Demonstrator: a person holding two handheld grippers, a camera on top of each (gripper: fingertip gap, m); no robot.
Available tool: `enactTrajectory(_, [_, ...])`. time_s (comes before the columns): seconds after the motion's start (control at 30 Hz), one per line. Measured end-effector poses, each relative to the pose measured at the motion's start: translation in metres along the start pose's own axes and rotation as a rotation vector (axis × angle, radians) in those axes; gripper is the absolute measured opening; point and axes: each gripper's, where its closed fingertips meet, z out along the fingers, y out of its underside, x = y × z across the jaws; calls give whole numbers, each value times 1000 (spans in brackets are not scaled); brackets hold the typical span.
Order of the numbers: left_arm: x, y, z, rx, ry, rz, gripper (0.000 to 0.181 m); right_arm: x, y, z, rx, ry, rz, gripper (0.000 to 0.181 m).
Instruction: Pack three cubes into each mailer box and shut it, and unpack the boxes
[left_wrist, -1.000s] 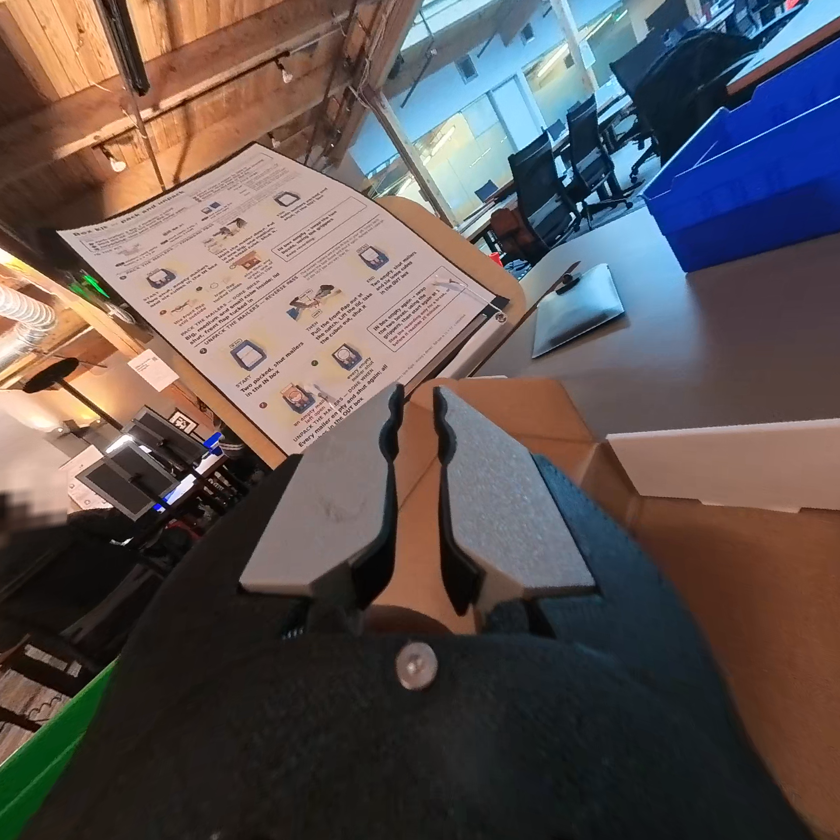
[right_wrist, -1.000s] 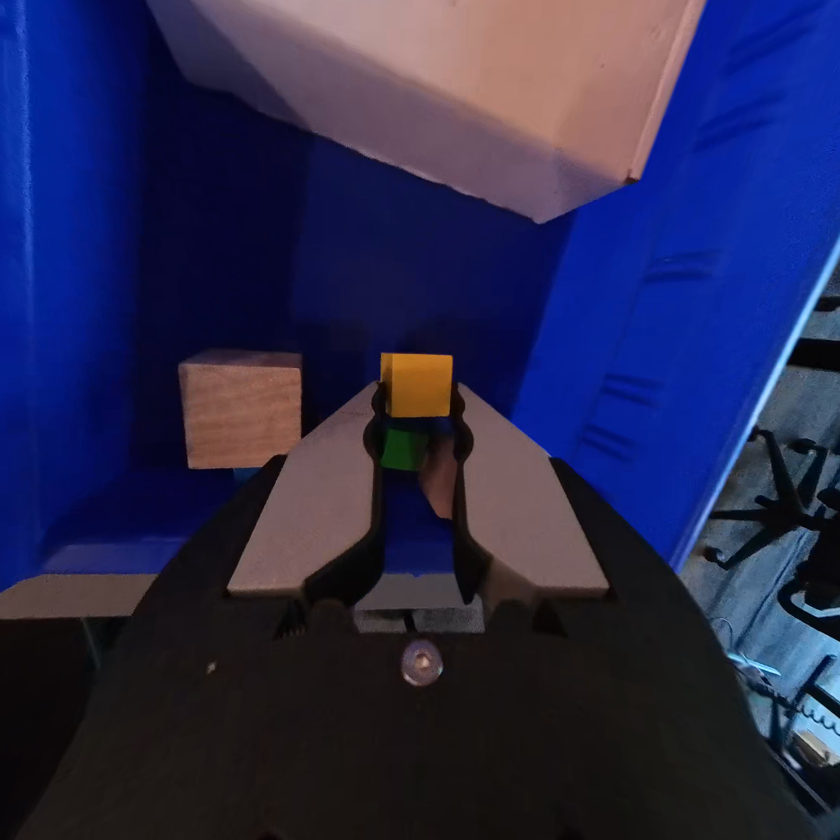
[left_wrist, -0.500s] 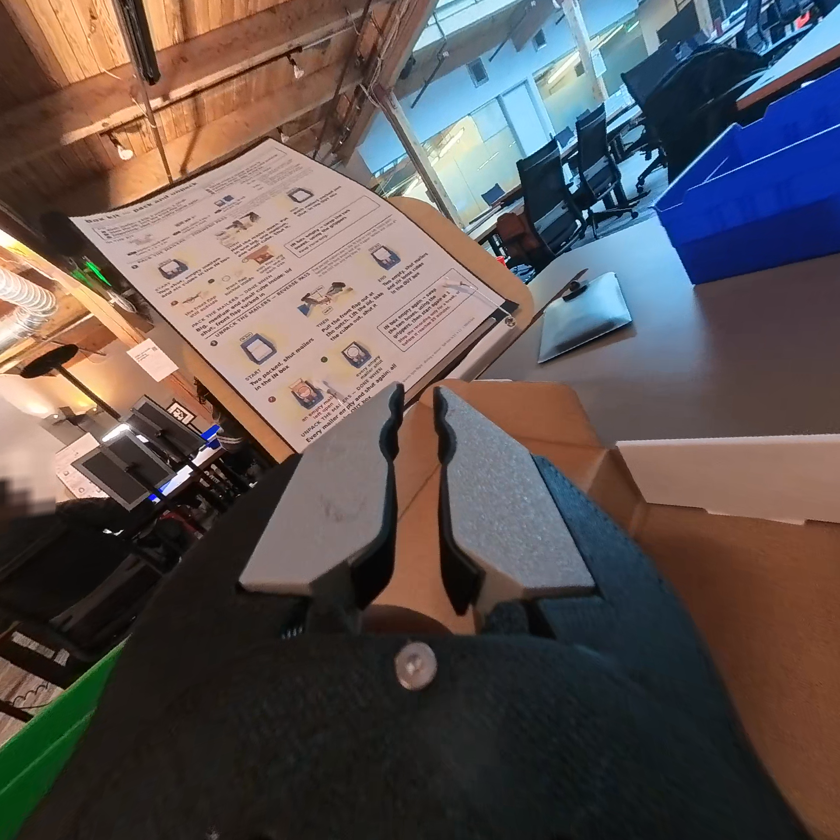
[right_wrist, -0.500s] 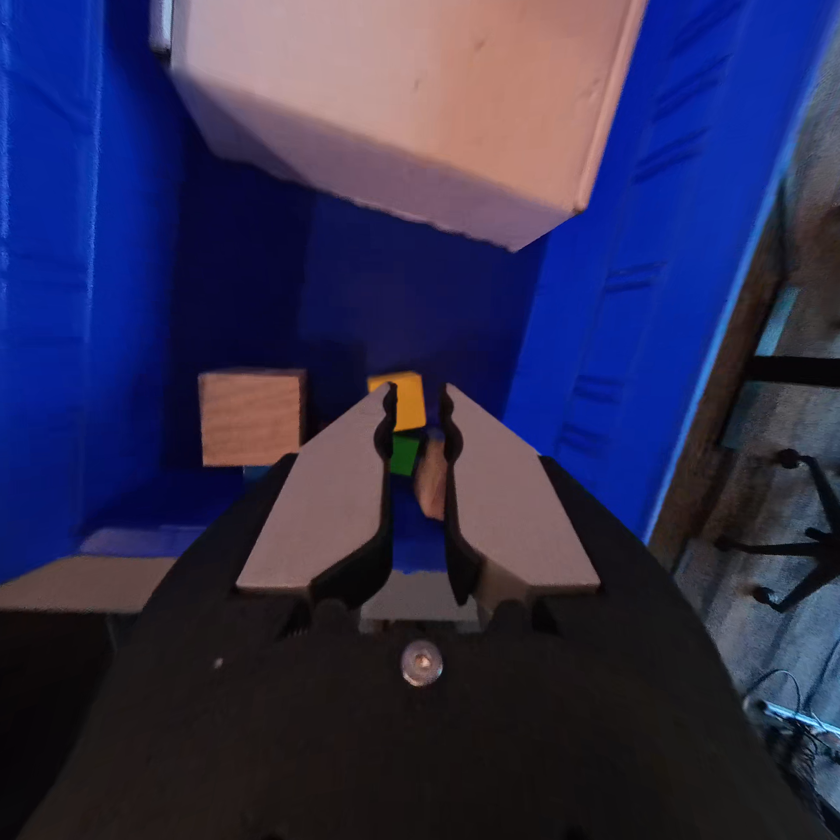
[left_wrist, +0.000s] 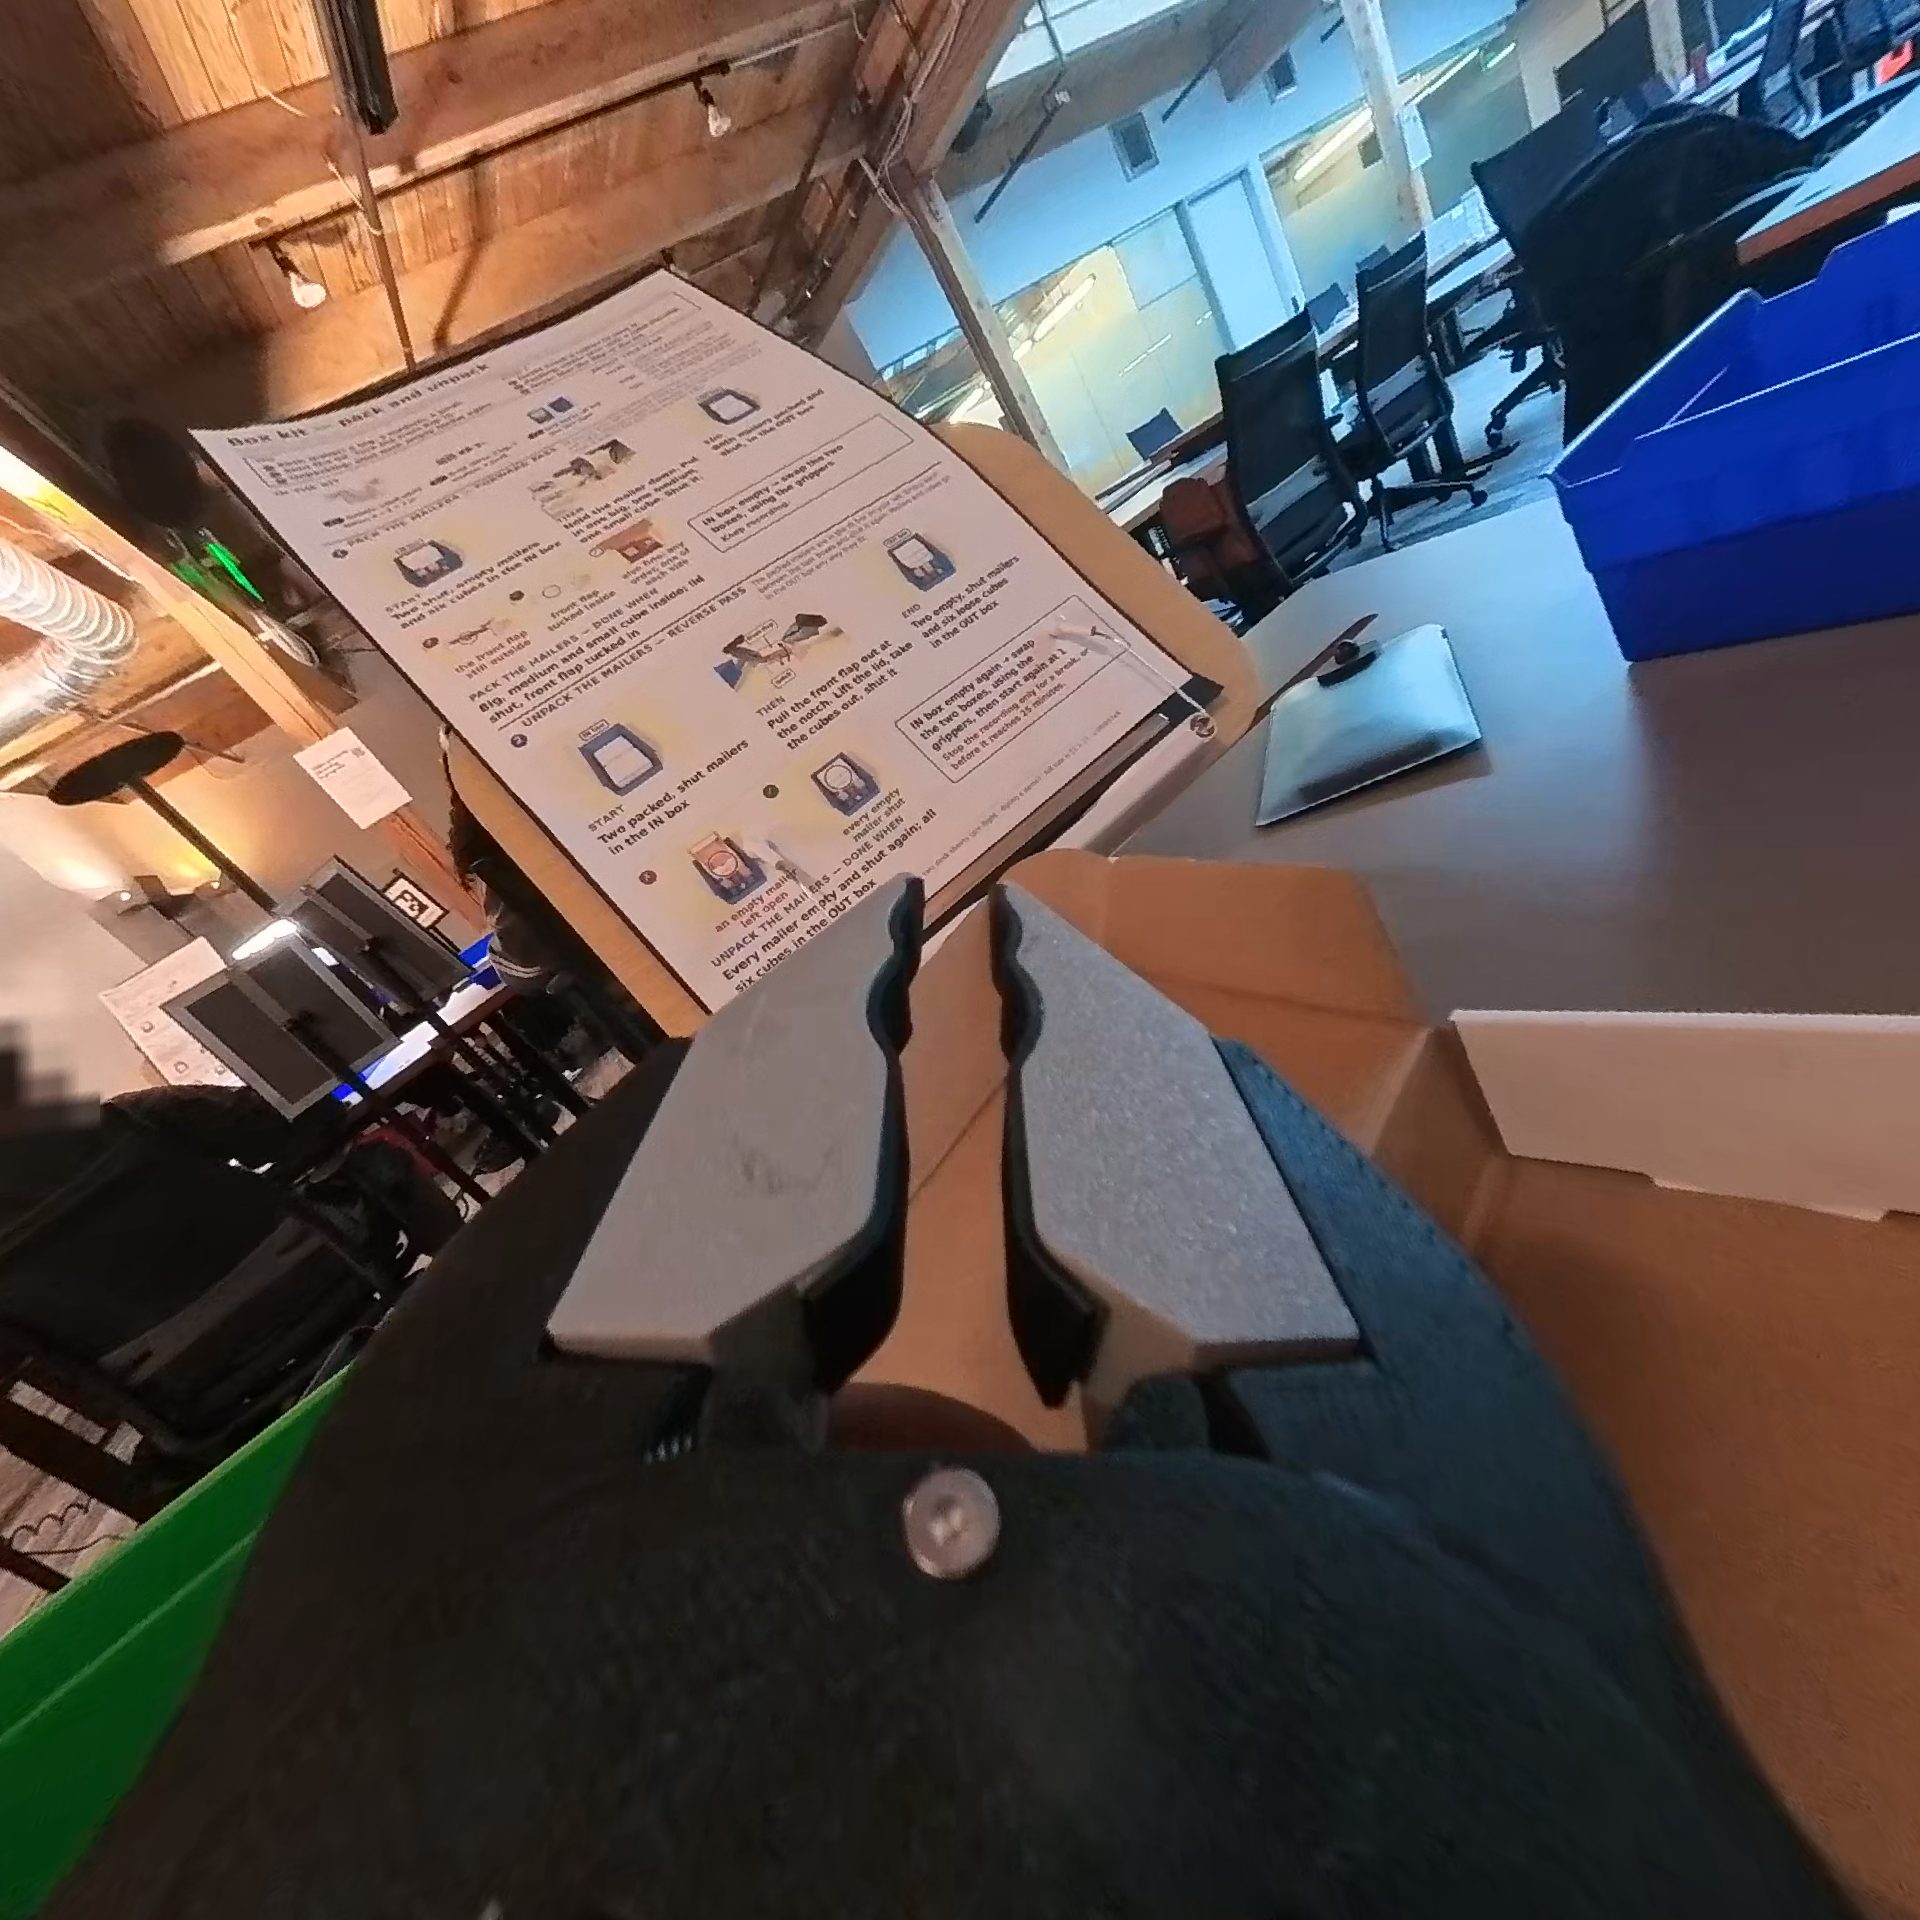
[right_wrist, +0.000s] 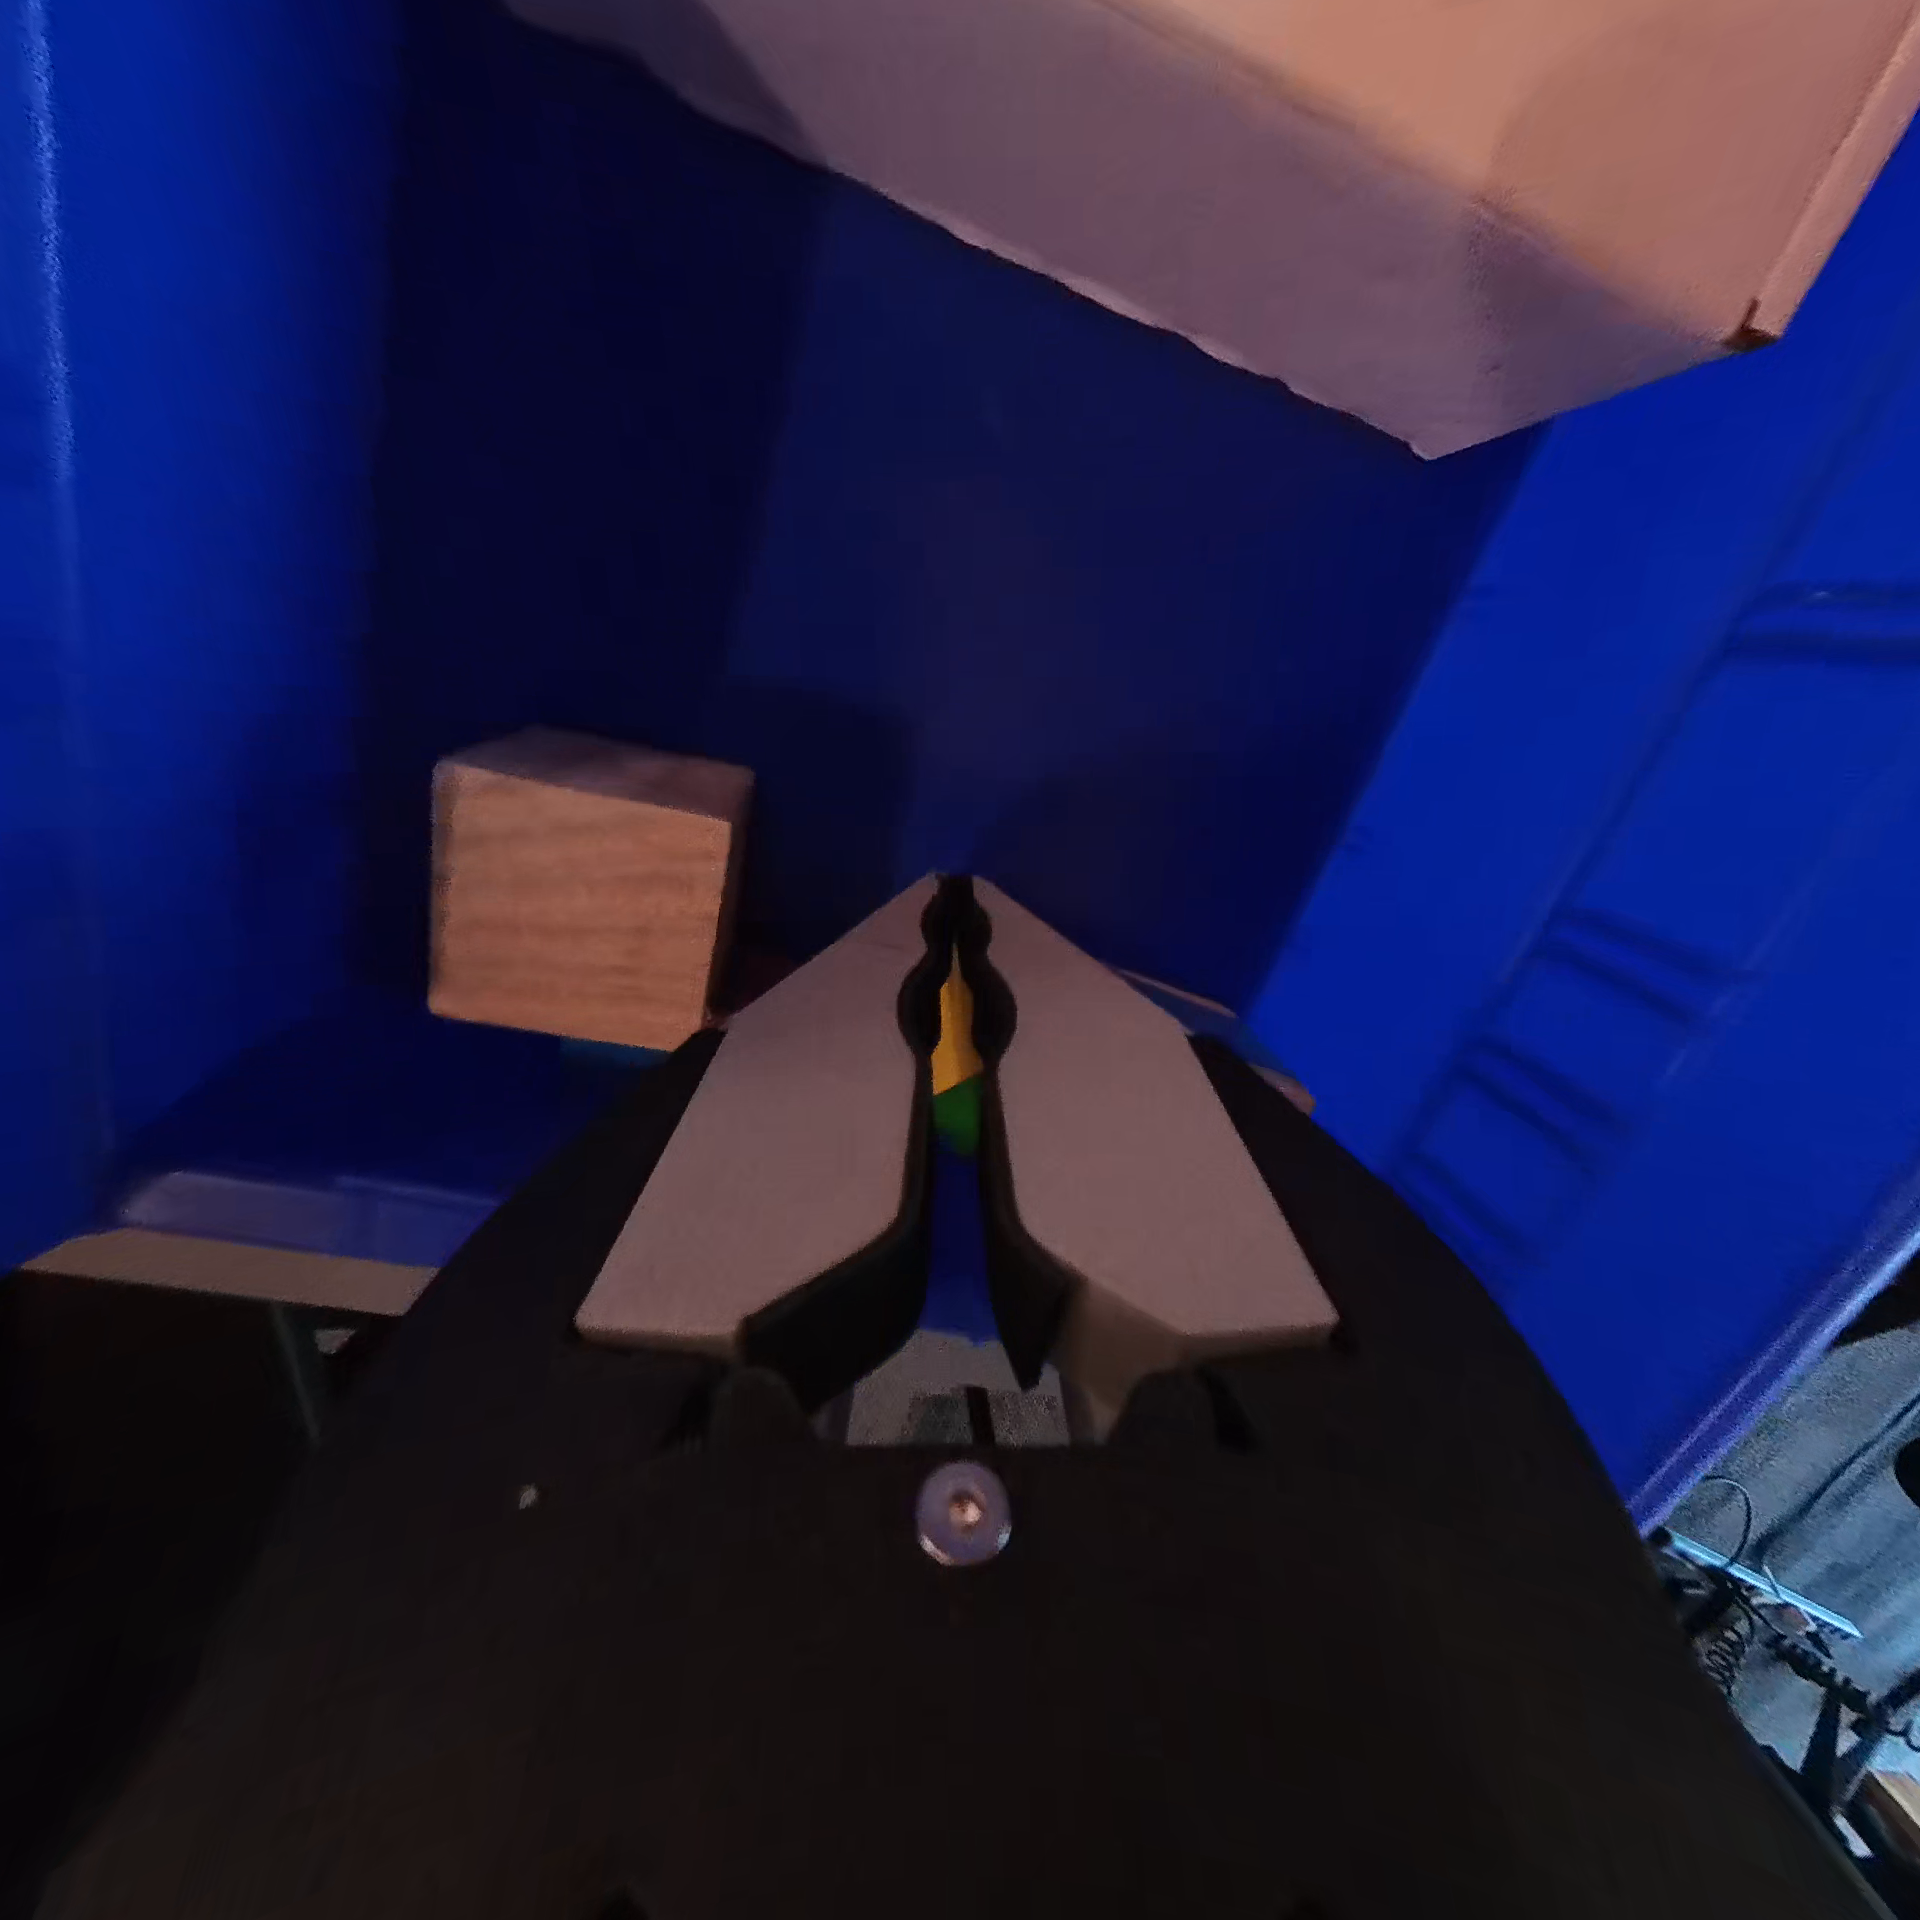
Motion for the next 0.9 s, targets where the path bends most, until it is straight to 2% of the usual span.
enactTrajectory(0.03, [0,0,0,0,1,1,10,-2,1,-2,-5,-8,-1,0])
enactTrajectory(0.2, [-1,0,0,1,-1,-6,11,-16,14,-5,-81,-94,0,0])
enactTrajectory(0.3, [-2,-1,-1,2,-4,-9,11,-6,14,-7,-76,-30,10,0])
enactTrajectory(0.57, [0,1,0,-4,2,-3,11,-5,-49,-33,282,6,40,0])
enactTrajectory(0.63, [-1,2,0,-7,-2,-1,11,-14,-59,-33,335,-42,8,0])
enactTrajectory(0.77, [-12,6,-2,-30,-31,-33,10,-48,-44,-22,258,-251,-49,0])
enactTrajectory(0.9, [-40,19,-5,-99,-93,-165,11,-31,-47,-40,347,-199,46,0])
